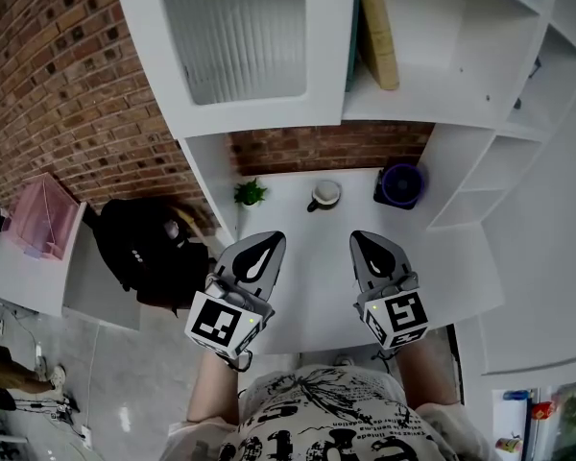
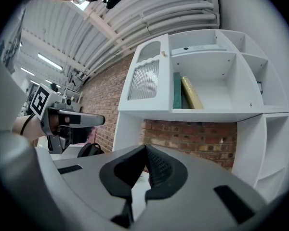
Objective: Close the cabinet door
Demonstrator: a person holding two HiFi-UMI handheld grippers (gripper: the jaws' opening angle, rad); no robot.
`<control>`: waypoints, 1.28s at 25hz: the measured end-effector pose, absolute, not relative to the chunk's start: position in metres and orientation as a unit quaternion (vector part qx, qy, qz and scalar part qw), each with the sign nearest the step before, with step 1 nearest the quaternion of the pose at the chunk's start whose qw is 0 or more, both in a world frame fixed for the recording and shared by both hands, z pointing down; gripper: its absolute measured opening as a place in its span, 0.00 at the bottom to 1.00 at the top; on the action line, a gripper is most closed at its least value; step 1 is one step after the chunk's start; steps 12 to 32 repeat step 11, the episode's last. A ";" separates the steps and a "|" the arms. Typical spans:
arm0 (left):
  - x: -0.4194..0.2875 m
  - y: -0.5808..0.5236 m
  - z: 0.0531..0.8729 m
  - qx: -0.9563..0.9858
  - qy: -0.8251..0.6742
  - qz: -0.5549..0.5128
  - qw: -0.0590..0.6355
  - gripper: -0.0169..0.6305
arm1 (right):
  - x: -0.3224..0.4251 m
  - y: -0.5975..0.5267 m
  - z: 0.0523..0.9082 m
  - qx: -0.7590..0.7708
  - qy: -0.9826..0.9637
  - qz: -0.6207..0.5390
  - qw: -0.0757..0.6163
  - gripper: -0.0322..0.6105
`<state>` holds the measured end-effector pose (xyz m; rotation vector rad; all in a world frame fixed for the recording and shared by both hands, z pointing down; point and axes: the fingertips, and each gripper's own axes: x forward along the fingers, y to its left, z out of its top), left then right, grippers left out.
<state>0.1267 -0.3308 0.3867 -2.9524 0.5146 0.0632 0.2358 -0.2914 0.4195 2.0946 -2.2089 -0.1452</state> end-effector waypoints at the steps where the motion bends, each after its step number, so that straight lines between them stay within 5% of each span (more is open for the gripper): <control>1: 0.128 -0.331 0.387 -0.982 0.171 0.022 0.073 0.05 | 0.237 -0.292 0.421 0.686 -0.725 -0.047 0.046 0.07; 32: 0.138 -0.342 0.387 -0.981 0.182 0.023 0.069 0.05 | 0.249 -0.300 0.419 0.680 -0.731 -0.049 0.039 0.07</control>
